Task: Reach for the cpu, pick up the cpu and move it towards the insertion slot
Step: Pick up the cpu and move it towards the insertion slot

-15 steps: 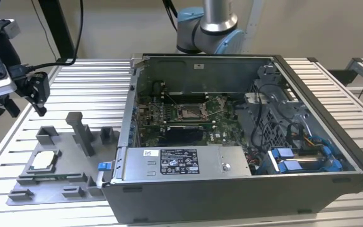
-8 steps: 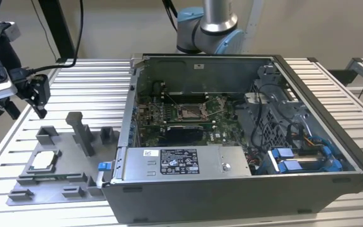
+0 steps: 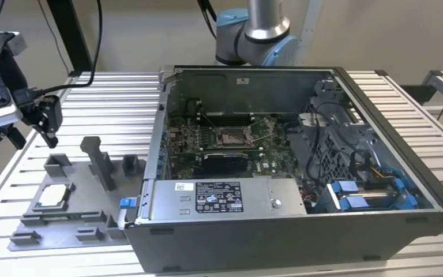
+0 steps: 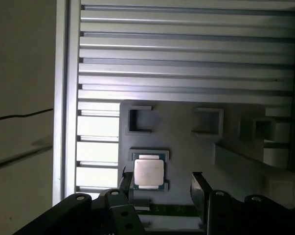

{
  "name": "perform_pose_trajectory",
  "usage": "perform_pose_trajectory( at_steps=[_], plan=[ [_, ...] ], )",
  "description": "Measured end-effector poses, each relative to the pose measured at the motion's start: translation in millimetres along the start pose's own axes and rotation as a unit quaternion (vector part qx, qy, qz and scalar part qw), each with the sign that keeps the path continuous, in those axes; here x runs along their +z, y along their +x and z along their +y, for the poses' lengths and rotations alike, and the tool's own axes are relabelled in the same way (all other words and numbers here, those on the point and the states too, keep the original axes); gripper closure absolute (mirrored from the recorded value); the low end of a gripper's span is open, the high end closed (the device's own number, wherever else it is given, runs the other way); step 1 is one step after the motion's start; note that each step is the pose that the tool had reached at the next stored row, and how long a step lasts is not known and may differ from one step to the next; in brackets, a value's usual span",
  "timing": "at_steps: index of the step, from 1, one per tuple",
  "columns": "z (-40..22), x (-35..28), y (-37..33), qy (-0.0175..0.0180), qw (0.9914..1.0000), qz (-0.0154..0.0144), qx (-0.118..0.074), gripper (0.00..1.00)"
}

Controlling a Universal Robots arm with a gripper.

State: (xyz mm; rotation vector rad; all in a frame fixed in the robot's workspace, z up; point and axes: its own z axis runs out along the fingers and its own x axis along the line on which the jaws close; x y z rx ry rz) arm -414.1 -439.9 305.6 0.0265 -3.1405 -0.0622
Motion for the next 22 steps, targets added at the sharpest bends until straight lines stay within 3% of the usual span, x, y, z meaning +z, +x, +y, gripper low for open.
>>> perform_pose_trajectory(
  at_steps=[10, 22],
  plan=[
    [-1.4, 7.8, 0.0, 0.0, 1.0, 0.0, 0.0, 0.0],
    [-1.5, 9.9, 0.0, -0.0001, 1.0, -0.0001, 0.0, 0.0]
  ],
)
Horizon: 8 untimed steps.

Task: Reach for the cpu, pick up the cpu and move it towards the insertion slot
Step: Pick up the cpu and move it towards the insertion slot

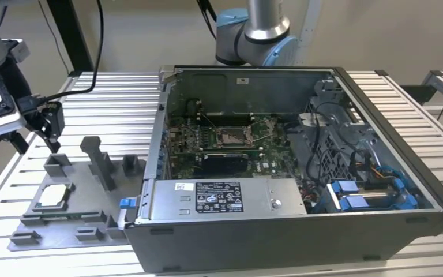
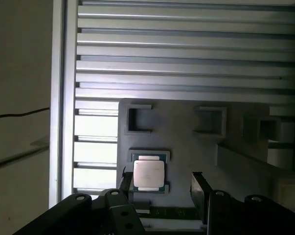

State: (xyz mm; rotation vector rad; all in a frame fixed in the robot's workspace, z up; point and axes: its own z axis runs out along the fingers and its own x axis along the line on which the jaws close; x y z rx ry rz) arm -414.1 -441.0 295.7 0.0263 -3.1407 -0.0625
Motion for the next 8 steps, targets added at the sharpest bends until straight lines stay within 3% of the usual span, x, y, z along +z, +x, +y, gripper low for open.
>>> perform_pose_trajectory(
  at_steps=[8],
  plan=[
    [-0.8, 5.0, 0.1, 0.0001, 1.0, 0.0001, 0.0, 0.0]
  ],
)
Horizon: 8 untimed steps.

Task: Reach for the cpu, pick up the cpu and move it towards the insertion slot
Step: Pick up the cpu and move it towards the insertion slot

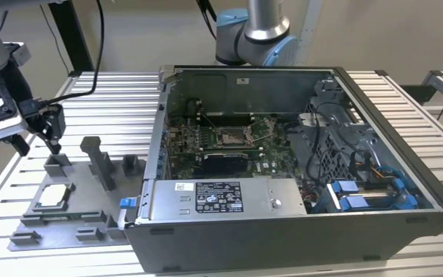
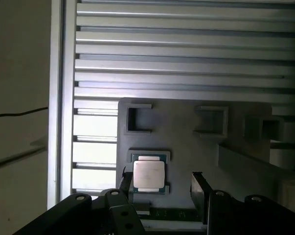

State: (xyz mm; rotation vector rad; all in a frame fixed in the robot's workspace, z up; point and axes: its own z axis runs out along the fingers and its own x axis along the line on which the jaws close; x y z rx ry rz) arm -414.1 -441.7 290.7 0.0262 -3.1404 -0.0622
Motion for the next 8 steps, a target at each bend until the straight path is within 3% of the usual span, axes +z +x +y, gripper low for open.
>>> perform_pose_trajectory(
  at_steps=[8],
  plan=[
    [-0.8, 6.0, 0.1, 0.0, 1.0, 0.0, 0.0, 0.0]
  ],
)
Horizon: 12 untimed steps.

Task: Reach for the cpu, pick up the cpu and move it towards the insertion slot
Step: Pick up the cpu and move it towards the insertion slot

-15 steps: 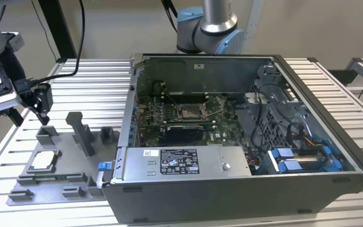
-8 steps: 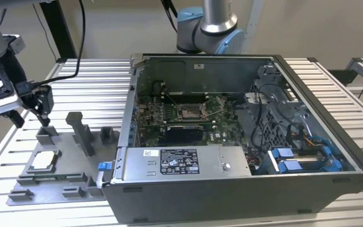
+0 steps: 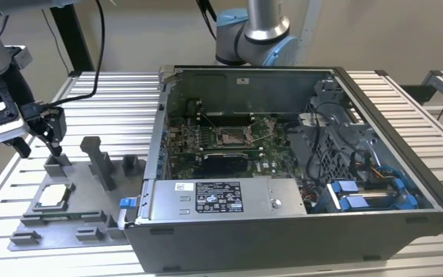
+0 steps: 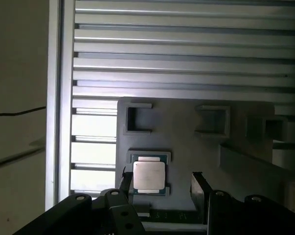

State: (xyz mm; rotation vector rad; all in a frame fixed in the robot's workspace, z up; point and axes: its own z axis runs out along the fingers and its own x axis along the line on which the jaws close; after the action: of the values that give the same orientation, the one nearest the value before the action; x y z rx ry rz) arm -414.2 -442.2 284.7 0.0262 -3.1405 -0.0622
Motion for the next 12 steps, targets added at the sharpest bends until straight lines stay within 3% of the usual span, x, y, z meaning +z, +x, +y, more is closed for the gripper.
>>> perform_pose_trajectory(
  at_steps=[12],
  plan=[
    [-0.4, 9.8, 4.6, 0.0, 1.0, -0.0001, 0.0, 0.0]
  ],
)
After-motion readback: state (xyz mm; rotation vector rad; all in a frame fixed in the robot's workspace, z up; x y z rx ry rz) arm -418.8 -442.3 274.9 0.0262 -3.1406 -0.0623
